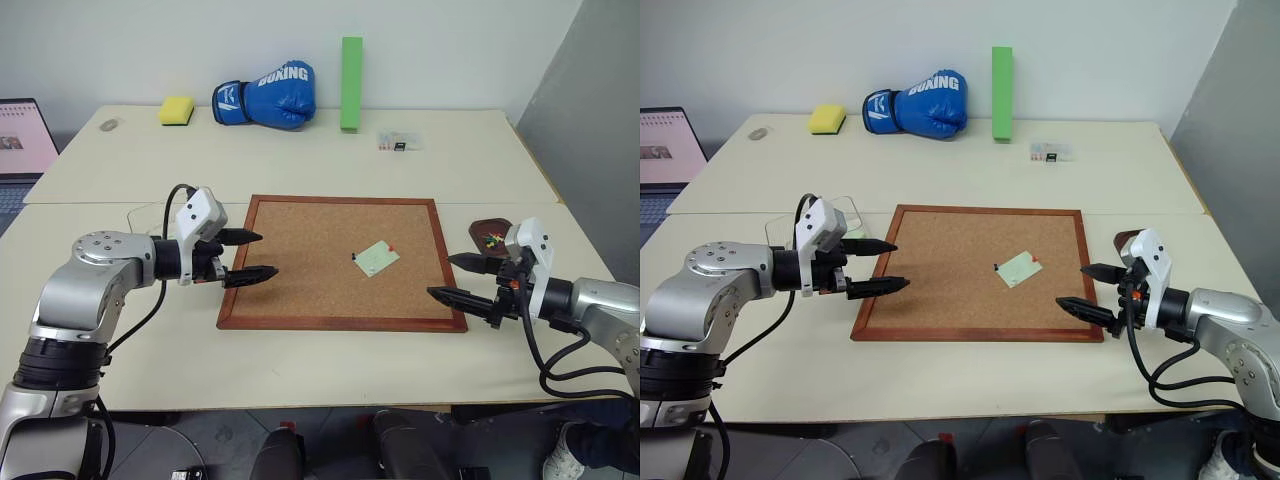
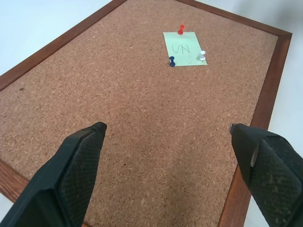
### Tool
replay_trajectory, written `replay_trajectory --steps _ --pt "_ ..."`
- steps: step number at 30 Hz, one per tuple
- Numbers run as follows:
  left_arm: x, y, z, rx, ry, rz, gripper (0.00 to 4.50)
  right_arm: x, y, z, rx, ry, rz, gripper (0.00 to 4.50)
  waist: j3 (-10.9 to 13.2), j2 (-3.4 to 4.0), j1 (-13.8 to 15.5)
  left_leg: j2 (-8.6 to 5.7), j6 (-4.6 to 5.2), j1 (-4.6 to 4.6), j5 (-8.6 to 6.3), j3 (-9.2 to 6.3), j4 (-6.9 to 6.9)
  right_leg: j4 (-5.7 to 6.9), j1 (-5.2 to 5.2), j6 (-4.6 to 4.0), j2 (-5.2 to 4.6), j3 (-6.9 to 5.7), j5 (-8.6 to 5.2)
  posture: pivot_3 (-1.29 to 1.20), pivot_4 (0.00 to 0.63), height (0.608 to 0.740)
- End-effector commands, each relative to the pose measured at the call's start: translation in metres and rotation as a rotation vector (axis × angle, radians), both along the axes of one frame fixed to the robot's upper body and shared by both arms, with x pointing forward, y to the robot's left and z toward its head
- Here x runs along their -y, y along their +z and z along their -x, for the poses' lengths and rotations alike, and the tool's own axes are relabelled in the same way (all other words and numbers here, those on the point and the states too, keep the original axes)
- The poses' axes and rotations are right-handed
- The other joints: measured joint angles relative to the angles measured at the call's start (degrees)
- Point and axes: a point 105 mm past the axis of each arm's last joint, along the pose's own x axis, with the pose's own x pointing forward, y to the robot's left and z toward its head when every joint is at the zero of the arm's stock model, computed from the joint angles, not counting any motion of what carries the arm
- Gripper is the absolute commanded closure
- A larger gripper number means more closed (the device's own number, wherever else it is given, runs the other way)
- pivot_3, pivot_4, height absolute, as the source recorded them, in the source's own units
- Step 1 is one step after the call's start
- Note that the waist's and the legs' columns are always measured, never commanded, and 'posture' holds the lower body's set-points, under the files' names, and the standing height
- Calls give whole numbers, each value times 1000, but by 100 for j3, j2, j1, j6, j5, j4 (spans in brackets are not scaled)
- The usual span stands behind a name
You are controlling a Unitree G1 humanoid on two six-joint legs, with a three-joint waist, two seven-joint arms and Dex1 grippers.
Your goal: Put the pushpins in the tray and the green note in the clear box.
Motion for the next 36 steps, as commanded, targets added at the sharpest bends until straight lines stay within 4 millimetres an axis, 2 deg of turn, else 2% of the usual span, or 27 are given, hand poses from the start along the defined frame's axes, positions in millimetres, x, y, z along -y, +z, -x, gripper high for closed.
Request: replay_trajectory --steps 1,9,14,27,33,36 --pt "7 8 0 31 -30 12 43 3 14 0 56 -1 4 0 0 0 0 0 0 0 0 0 0 0 0 0 0 1 0 0 150 740" --pt "10 13 -4 64 -26 44 43 2 15 -3 66 -7 -1 0 0 0 1 0 0 0 0 0 2 2 0 0 0 0 0 0 150 740" --pt "13 11 -12 110 -17 44 1055 -3 14 -12 92 -30 -16 0 0 0 -1 0 0 1 0 0 6 5 2 2 0 1 2 0 150 740" --pt "49 3 -28 182 -52 127 3296 -23 -6 -43 191 -113 14 0 -1 0 6 -2 0 4 0 -1 9 11 4 4 0 1 4 0 150 740" --pt "68 -16 -30 183 -71 128 4399 -38 -14 -61 213 -147 -11 0 -2 1 -3 -3 0 5 1 1 9 15 2 3 0 5 5 0 150 740" --pt "79 -35 -30 160 -75 125 4452 -45 -19 -74 218 -185 -26 0 -3 -1 0 -5 0 7 1 0 11 25 2 3 0 6 5 0 150 740"
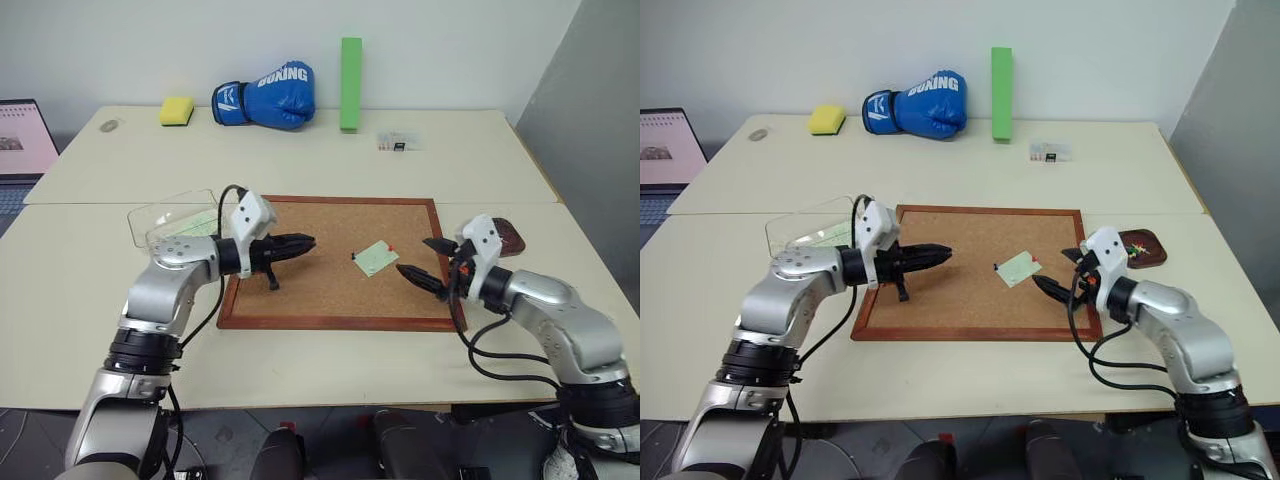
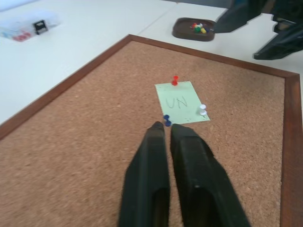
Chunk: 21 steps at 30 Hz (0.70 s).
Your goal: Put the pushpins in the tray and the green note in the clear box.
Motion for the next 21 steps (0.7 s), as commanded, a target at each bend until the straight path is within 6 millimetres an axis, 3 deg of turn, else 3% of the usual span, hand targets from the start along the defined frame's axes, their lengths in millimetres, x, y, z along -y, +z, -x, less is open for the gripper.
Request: replay_trajectory --steps 1,11,21 --pt "12 -15 -1 18 -8 -17 4452 -7 5 -17 64 -47 -15 0 -1 -1 1 0 0 6 0 0 0 1 3 0 0 0 0 0 150 740" --pt "19 -58 -8 -29 39 -158 4452 -24 -9 -42 27 -93 -37 0 -1 -1 -17 -5 0 28 1 5 8 40 4 -2 1 9 -1 0 150 740" --pt "17 -52 -6 -17 37 -143 4452 -25 -24 -55 -33 -116 -17 0 -3 2 -18 -4 0 36 1 7 10 49 8 -2 2 12 -2 0 150 740"
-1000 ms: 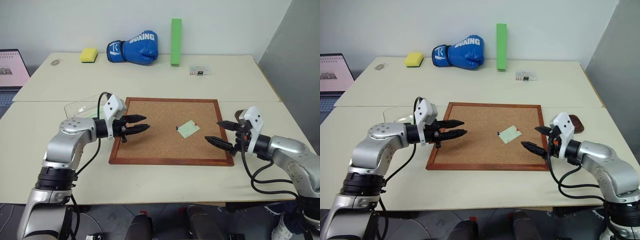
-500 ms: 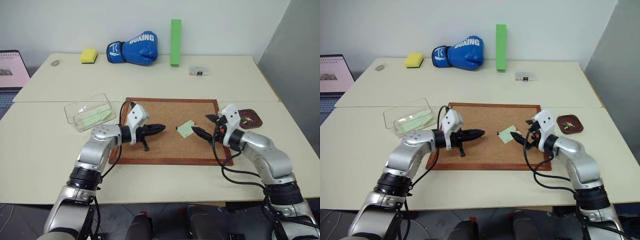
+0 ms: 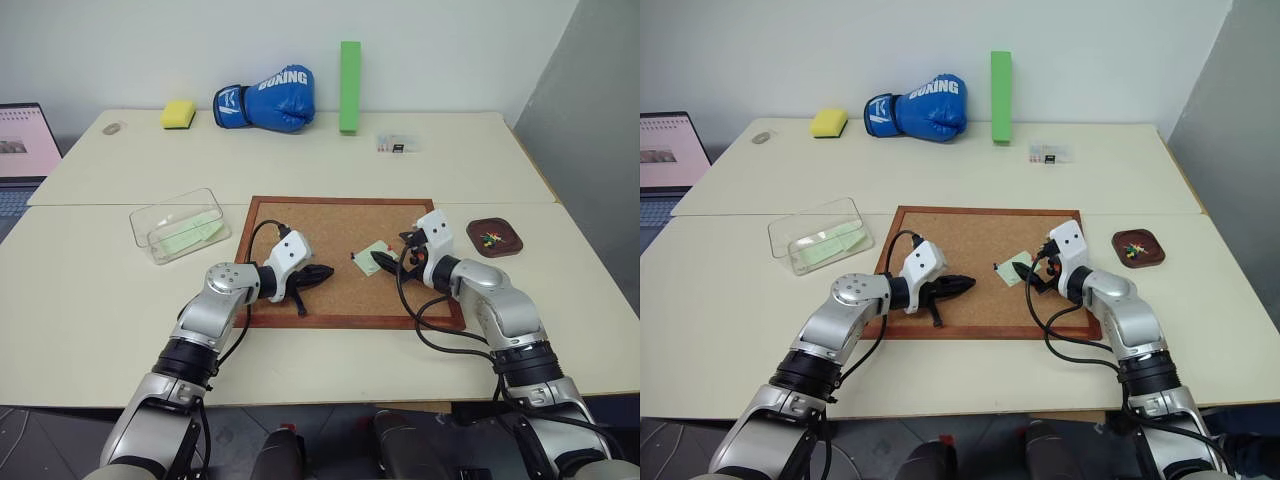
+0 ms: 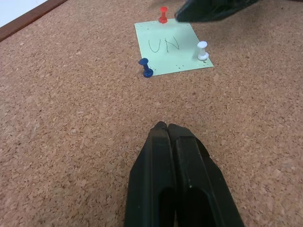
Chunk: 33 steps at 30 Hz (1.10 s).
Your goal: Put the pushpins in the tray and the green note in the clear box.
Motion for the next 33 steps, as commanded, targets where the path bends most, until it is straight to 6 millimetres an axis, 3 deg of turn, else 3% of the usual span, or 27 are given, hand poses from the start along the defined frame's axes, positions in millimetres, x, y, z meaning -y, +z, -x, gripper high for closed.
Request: replay_trajectory --steps 1,4,24,27,33 --pt "-1 7 0 16 0 10 4452 -4 14 -6 30 5 -48 0 0 0 0 0 0 0 0 0 0 0 0 0 0 -1 0 0 150 740" --pt "0 9 0 14 7 20 4500 -5 15 -7 33 7 -59 414 0 0 -1 0 0 0 0 0 0 1 0 0 0 0 0 0 150 740" --pt "1 11 1 7 -4 18 4500 -9 17 -14 41 -17 -77 4333 0 0 -13 0 0 0 0 -1 -2 0 -1 0 0 -1 0 0 150 740" --pt "1 9 1 4 -3 16 4500 -9 23 -12 68 -9 -80 4469 0 0 -15 0 0 0 0 -1 -2 -1 -2 0 0 -1 0 0 150 740" --pt "-1 2 1 -20 17 -6 4500 -2 56 -3 145 -28 -209 4469 1 1 -15 0 0 -3 0 0 -4 -1 -3 0 0 0 -1 0 150 740"
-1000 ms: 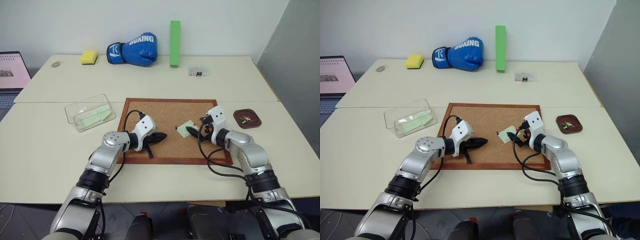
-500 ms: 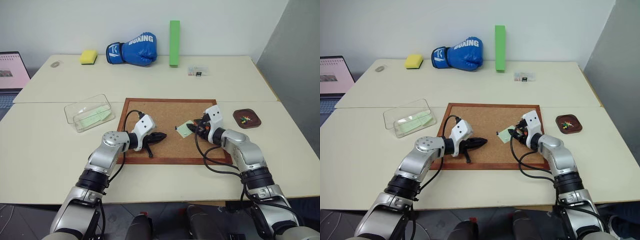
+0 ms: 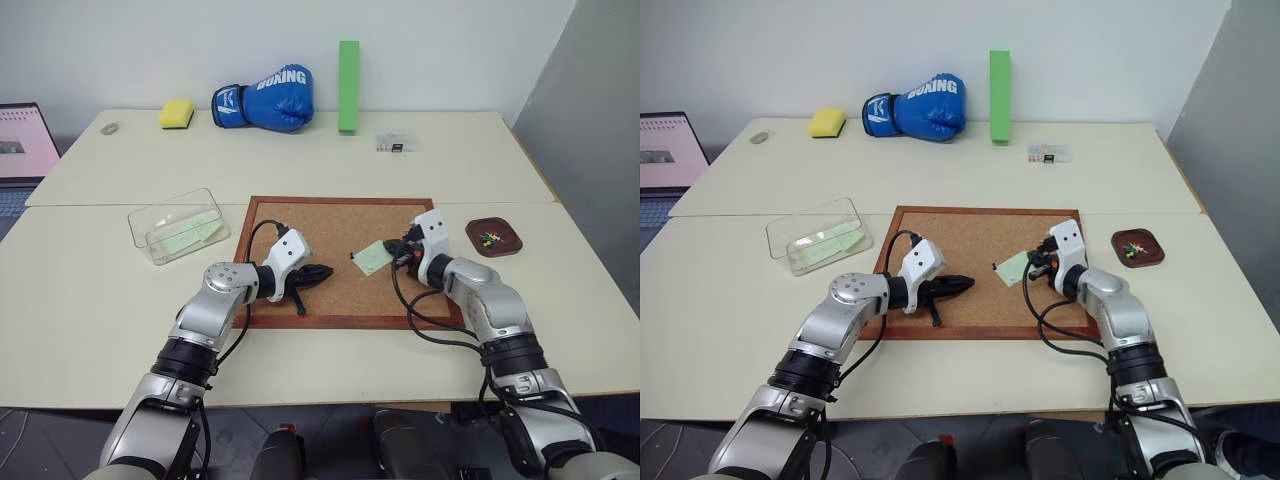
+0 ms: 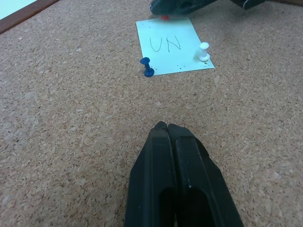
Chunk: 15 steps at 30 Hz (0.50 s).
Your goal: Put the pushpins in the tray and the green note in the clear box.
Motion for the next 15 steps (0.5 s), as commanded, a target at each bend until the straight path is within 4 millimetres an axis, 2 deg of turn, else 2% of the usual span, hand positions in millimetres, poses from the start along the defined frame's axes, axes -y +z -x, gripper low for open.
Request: replay_trajectory --steps 1,8,11,15 --pt "0 -1 1 1 4 -25 4500 4 49 7 148 3 -94 4469 0 0 -1 0 0 0 0 0 0 0 0 0 0 0 0 0 150 740" --pt "2 -3 2 -1 11 -22 4500 21 63 12 181 -66 -84 4469 0 0 3 0 0 2 0 -2 0 0 2 -1 0 -3 -1 0 150 740" --pt "1 -3 3 -5 8 -23 4500 51 73 8 220 -206 -61 4469 0 0 3 0 0 2 0 -1 0 0 1 -1 0 -1 -1 0 150 740" --pt "2 -4 6 -17 1 -21 4500 114 69 3 223 -475 42 4469 0 0 10 0 0 1 0 0 0 -4 2 0 -1 0 -1 0 150 740"
